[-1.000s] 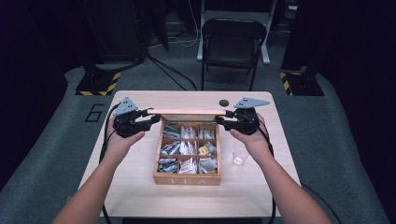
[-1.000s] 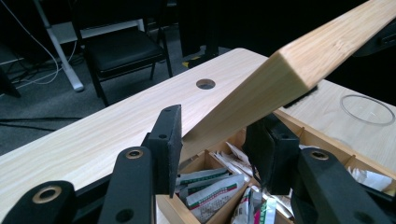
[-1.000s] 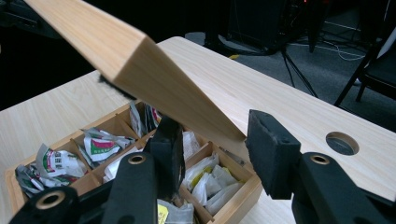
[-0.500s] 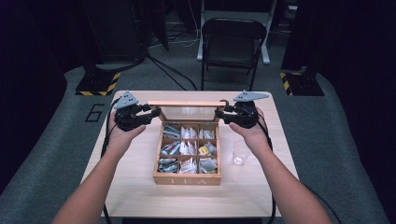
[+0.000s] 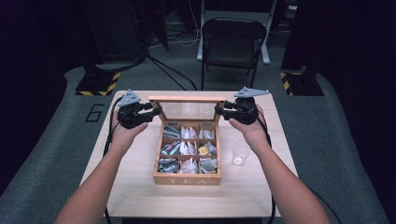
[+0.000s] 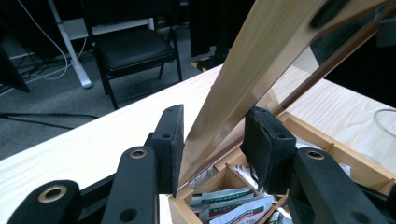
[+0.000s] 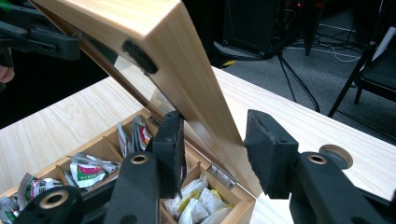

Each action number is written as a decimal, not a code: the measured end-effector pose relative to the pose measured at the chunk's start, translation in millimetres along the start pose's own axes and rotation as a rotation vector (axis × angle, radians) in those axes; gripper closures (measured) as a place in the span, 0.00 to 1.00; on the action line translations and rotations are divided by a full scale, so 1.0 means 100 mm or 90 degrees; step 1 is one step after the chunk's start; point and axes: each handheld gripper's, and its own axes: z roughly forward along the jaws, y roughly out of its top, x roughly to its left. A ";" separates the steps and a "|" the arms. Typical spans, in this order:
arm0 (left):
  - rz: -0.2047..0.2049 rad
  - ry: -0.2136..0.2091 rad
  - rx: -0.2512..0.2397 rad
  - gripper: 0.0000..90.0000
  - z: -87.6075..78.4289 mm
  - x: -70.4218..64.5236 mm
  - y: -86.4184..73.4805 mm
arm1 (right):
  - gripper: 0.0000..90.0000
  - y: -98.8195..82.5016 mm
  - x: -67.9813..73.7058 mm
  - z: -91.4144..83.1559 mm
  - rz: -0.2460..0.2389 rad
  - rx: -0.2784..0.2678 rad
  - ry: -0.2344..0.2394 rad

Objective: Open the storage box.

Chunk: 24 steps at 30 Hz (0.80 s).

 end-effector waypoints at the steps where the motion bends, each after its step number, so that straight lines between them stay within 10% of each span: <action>1: 0.000 -0.001 0.000 0.65 0.01 0.01 -0.01 | 0.64 0.00 0.00 0.00 0.002 0.002 0.000; 24: 0.003 0.036 0.008 0.68 0.16 0.02 -0.06 | 0.63 0.03 -0.07 0.07 0.015 -0.011 -0.007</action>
